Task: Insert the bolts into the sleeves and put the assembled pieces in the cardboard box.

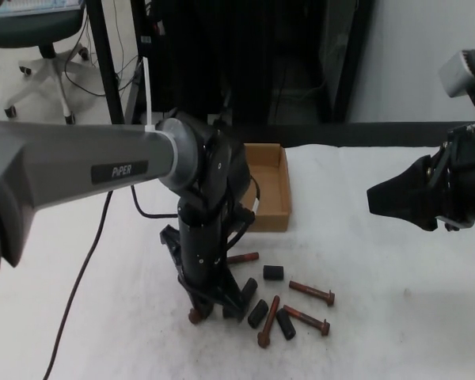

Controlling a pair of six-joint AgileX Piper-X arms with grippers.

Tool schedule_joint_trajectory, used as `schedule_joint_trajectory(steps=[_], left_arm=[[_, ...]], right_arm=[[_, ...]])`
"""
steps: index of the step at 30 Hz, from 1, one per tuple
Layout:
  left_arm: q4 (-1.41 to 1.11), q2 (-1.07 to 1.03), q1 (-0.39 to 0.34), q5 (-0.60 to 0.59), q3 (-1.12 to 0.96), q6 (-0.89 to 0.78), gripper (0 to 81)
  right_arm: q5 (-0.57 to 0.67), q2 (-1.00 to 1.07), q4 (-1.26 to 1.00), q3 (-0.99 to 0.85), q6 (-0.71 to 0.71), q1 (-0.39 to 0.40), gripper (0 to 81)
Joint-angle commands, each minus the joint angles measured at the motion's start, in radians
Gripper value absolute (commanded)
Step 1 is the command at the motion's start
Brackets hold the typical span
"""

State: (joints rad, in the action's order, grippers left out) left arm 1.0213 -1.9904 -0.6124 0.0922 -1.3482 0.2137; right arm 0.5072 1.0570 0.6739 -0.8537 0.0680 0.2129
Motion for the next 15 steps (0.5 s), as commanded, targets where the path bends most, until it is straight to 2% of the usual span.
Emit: schedule_joint_trajectory(steps=[1, 4, 7, 9, 13, 15], left_arm=[[0.013, -0.005, 0.002, 0.103, 0.001, 0.09, 0.2], [0.015, -0.005, 0.002, 0.192, 0.001, 0.239, 0.2], [-0.019, -0.004, 0.002, 0.178, 0.001, 0.377, 0.2], [-0.041, -0.004, 0.002, 0.121, 0.001, 0.453, 0.2], [-0.065, 0.004, 0.002, -0.076, 0.001, 0.614, 0.2], [-0.084, 0.004, 0.002, -0.108, 0.001, 0.668, 0.2]], right_arm=[[-0.001, -0.001, 0.002, -0.013, 0.016, -0.002, 36.3], [-0.001, -0.001, 0.002, -0.013, 0.016, -0.002, 36.3], [-0.001, -0.001, 0.002, -0.013, 0.018, -0.002, 36.3], [-0.001, -0.001, 0.002, -0.013, 0.024, -0.002, 36.3], [-0.001, -0.001, 0.002, -0.013, 0.051, -0.002, 36.3], [-0.003, -0.001, 0.002, -0.013, 0.061, -0.002, 36.3]])
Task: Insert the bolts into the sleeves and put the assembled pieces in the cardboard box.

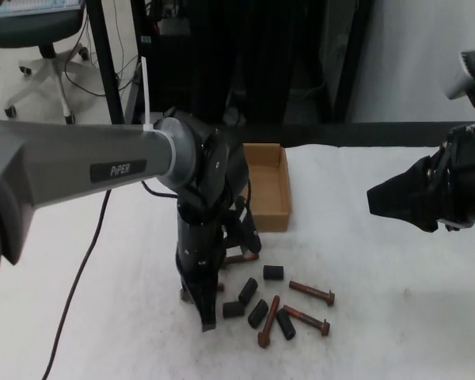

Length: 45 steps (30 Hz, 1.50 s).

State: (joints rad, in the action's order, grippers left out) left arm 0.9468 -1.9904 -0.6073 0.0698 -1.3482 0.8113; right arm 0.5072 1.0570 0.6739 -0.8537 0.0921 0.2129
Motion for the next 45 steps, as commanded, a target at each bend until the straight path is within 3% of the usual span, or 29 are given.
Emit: schedule_joint_trajectory(steps=[1, 10, 18, 21, 26, 28, 38, 45], left_arm=[[-0.021, 0.004, -0.003, -0.087, 0.001, 0.092, 0.2], [-0.07, 0.004, 0.003, -0.083, 0.001, 0.305, 0.2], [-0.064, 0.004, 0.041, -0.089, 0.001, 0.239, 0.7], [-0.064, 0.004, 0.057, -0.109, 0.001, 0.163, 9.9], [-0.067, 0.004, 0.067, -0.109, -0.002, 0.091, 42.9], [-0.067, 0.004, 0.067, -0.109, -0.002, 0.073, 47.5], [-0.065, 0.144, 0.067, -0.079, -0.11, -0.055, 44.7], [-0.034, 0.345, 0.081, -0.155, -0.185, -0.372, 44.7]], right_arm=[[-0.006, -0.001, 0.002, -0.013, 0.037, -0.002, 36.3], [-0.017, -0.001, 0.002, -0.011, 0.042, -0.002, 36.3], [-0.016, -0.001, 0.008, -0.011, 0.042, -0.002, 36.3], [-0.016, -0.001, 0.032, -0.011, 0.042, -0.002, 36.3], [-0.024, -0.001, 0.046, -0.011, 0.042, -0.002, 36.3], [-0.023, -0.001, 0.046, -0.011, 0.042, -0.002, 36.3], [0.007, -0.001, 0.041, -0.011, 0.095, -0.002, 36.3], [0.053, 0.034, 0.014, -0.011, 0.095, 0.018, 36.3]])
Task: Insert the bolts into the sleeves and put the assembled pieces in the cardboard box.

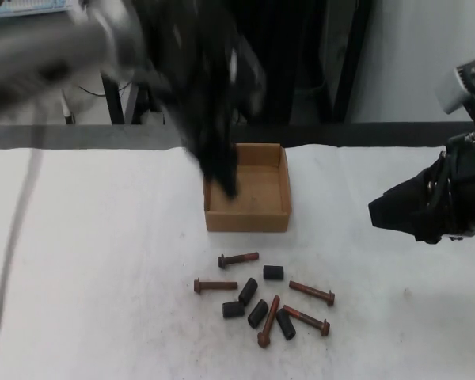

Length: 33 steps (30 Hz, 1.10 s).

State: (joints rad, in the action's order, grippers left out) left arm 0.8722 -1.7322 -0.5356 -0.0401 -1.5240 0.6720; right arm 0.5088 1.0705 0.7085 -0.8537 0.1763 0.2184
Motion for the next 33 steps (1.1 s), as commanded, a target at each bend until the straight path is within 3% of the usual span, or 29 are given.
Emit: schedule_joint_trajectory(steps=[1, 4, 8, 11, 16, 20, 24, 29, 33], left_arm=[[0.076, 0.108, 0.013, -0.048, -0.004, -0.266, 44.7], [0.134, 0.186, 0.018, -0.055, 0.058, -0.315, 36.5], [0.112, 0.341, 0.021, -0.05, 0.269, -0.333, 5.9], [0.072, 0.488, 0.034, -0.024, 0.447, -0.388, 0.0], [-0.08, 0.704, 0.093, 0.144, 0.729, -0.5, 0.0], [-0.149, 0.804, 0.173, 0.04, 0.889, -0.573, 1.0], [-0.151, 0.813, 0.242, -0.052, 0.94, -0.614, 16.1], [-0.153, 0.813, 0.297, -0.039, 0.933, -0.612, 40.4], [-0.152, 0.813, 0.326, -0.024, 0.934, -0.612, 43.3]], right_arm=[[0.052, 0.043, -0.035, -0.011, 0.011, 0.029, 36.3], [0.05, 0.143, -0.096, -0.011, 0.013, 0.095, 36.3], [0.033, 0.302, -0.182, -0.032, 0.041, 0.199, 36.3], [-0.047, 0.405, -0.17, -0.097, 0.113, 0.263, 36.3], [-0.08, 0.518, -0.163, -0.241, 0.216, 0.331, 36.3], [-0.114, 0.611, -0.156, -0.367, 0.275, 0.367, 36.3], [-0.154, 0.727, -0.097, -0.497, 0.352, 0.387, 36.3], [-0.191, 0.854, -0.057, -0.576, 0.48, 0.392, 36.3], [-0.197, 0.898, -0.057, -0.601, 0.564, 0.404, 36.3]])
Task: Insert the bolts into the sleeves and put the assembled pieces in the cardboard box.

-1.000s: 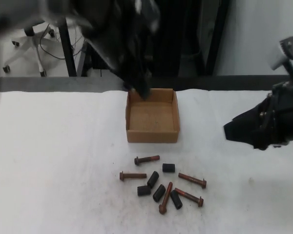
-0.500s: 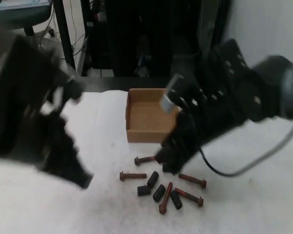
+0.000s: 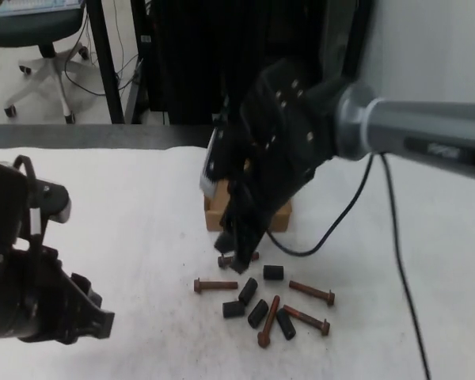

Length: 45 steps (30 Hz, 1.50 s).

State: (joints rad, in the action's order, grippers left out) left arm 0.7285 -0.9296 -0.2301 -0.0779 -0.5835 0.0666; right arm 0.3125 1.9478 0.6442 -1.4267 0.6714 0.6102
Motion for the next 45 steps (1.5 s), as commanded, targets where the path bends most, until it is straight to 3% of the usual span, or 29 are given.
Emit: schedule_joint_trajectory(steps=[1, 5, 14, 26, 32, 37, 45], left_arm=[[-0.008, 0.01, 0.025, 0.013, -0.007, -0.001, 43.3], [-0.01, 0.01, 0.029, 0.017, -0.007, 0.012, 43.3], [-0.005, 0.01, 0.029, 0.017, -0.007, 0.008, 43.3], [0.001, 0.01, 0.029, 0.017, -0.007, 0.008, 43.3], [0.001, 0.01, 0.029, 0.017, -0.007, 0.008, 43.3], [0.001, 0.01, 0.029, 0.017, -0.007, 0.008, 43.3], [0.001, 0.01, 0.029, 0.017, -0.007, 0.008, 43.3]], right_arm=[[-0.001, 0.025, 0.003, -0.033, 0.087, 0.02, 36.3], [-0.001, 0.032, -0.008, -0.036, 0.155, 0.058, 36.3], [-0.011, 0.041, 0.044, -0.034, 0.16, 0.159, 36.3], [-0.105, 0.075, -0.007, -0.034, 0.233, 0.129, 36.3], [-0.105, 0.079, -0.05, -0.034, 0.249, 0.094, 36.1], [-0.105, 0.097, -0.022, -0.034, 0.249, 0.078, 30.8], [-0.089, 0.109, -0.019, -0.034, 0.242, 0.09, 30.8]])
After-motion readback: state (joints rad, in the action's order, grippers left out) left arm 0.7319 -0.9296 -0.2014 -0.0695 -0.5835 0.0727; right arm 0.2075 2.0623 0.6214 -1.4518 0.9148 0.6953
